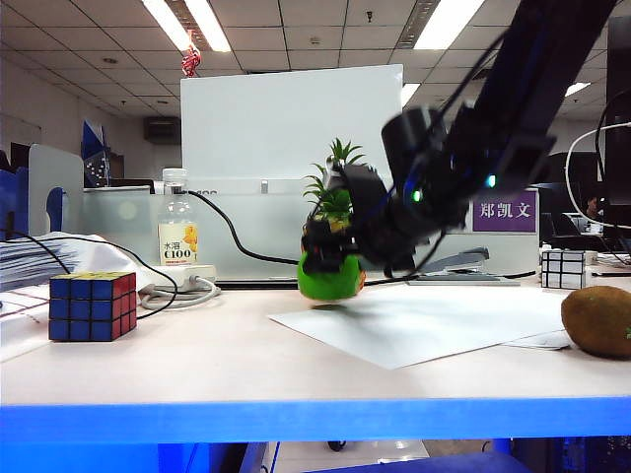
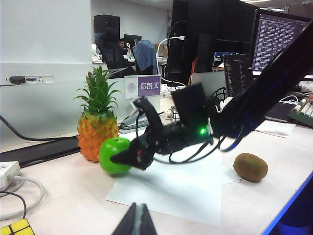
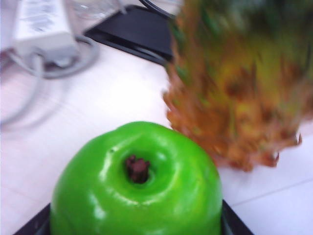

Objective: Arrange all the fruits from large to small from left to right in a row.

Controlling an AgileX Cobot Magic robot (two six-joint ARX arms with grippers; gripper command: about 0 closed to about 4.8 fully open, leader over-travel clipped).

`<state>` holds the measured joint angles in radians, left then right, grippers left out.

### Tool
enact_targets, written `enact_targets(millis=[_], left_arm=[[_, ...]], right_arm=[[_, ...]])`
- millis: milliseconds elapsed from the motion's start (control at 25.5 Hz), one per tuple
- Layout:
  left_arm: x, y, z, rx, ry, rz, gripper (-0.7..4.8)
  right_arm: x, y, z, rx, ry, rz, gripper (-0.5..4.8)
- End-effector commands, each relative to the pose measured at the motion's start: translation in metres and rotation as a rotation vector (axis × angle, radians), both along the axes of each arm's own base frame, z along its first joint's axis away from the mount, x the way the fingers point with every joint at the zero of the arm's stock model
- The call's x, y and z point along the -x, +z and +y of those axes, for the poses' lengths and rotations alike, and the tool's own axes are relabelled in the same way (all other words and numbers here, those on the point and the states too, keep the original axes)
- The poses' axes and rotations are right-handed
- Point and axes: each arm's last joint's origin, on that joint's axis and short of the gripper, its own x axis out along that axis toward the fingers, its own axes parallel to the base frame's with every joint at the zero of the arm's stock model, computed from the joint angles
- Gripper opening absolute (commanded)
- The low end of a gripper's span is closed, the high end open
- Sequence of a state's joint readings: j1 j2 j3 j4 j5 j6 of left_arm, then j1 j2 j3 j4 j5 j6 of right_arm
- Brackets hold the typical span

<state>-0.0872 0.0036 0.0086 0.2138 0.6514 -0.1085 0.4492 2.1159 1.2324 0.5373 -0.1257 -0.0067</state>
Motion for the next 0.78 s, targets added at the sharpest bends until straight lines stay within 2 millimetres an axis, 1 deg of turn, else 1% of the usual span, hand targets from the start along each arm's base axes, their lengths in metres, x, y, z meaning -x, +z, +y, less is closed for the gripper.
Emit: enact_targets(millis=[39,196,353,431,549,784], left_arm=[[0.0,0.001,0.0,-0.001,0.002,-0.015,-0.06],[0.0,0.001,0.0,-0.001,0.003,-0.015,-0.06],[0.0,0.002,0.0,-0.001,0.002,-0.016,-0.06],[0.0,0.002,0.0,-0.001,0.002,-0.016,-0.06],[0.0,0.002,0.0,-0.001,0.001,-0.016,-0.06],[0.0,0.001,0.0,0.0,0.0,-0.016,-0.06]], right_arm=[[0.009,0.031,0.001,-0.004,0.021,-0.025,-0.06],[0.035,0.053,0.001,0.044,0.043,-0.064,-0.06],[0.069,0.064,-0.002,0.062,0.038,-0.081,-0.06],[0.088,0.065,-0.006,0.071,0.04,-0.078,-0.06],[0.112,0.062,-0.013,0.099,-0.004,-0.076,-0.06],[0.144,0.049,-0.032,0.148,-0.068,-0.05,-0.06]])
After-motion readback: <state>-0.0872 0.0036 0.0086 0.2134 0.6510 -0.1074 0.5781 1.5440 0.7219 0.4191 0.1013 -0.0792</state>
